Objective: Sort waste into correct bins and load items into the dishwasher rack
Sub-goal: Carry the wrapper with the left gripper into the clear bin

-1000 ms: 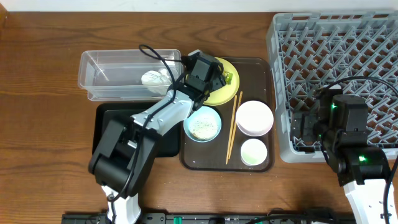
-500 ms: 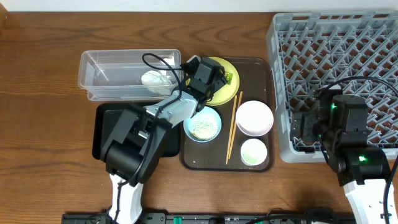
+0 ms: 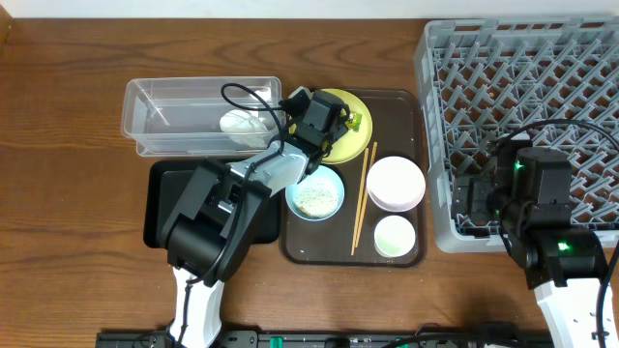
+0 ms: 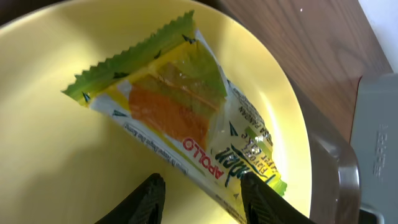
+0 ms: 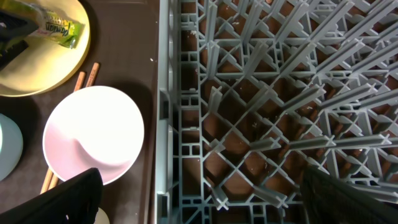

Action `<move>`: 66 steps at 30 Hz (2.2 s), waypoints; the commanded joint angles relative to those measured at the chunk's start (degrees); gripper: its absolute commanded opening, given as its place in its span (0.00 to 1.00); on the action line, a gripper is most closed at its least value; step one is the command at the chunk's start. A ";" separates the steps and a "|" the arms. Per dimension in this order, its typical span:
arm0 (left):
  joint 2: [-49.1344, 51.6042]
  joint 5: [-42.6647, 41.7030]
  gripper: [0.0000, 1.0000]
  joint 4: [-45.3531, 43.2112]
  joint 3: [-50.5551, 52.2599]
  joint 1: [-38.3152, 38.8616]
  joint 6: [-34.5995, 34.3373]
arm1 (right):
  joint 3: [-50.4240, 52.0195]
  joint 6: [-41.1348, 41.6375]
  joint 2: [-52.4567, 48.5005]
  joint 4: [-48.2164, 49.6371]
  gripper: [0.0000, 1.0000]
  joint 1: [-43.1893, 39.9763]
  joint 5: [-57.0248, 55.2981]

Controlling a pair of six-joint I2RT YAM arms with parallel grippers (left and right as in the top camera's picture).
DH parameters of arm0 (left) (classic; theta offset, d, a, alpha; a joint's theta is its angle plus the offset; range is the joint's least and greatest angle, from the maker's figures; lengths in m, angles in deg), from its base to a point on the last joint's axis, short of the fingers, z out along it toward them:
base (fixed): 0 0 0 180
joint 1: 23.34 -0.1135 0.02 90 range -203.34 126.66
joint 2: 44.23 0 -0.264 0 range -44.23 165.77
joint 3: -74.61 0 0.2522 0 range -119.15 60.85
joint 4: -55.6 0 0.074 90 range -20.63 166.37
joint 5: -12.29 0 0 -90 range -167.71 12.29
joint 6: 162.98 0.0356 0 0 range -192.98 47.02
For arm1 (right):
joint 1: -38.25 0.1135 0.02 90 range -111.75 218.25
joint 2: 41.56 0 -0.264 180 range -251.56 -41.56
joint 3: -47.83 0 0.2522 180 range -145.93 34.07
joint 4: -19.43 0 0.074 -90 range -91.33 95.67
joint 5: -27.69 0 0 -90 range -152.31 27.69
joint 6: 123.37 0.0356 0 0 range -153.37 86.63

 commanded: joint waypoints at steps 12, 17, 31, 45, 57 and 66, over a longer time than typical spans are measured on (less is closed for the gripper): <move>1.92 2.43 0.29 -1.33 -0.31 -0.15 -0.09 | -1.20 -0.04 0.02 -0.07 0.99 0.61 0.66; 1.90 2.40 0.13 -1.31 -0.31 -0.15 1.44 | -1.20 -0.02 0.02 -0.04 0.99 0.61 0.66; -7.65 2.01 0.06 5.75 -0.31 -0.20 20.39 | -1.20 -0.04 0.02 -0.04 0.99 0.61 0.66; -28.22 7.58 0.06 29.03 -0.31 -9.86 28.68 | -1.20 -0.02 0.02 -0.02 0.99 0.61 0.66; -27.45 7.39 0.59 28.94 -0.09 -21.14 19.43 | -1.20 -0.04 0.02 -0.04 0.99 0.61 0.66; -34.38 1.64 0.83 36.35 -0.09 -18.12 37.16 | -1.20 -0.02 0.02 0.00 0.99 0.61 0.68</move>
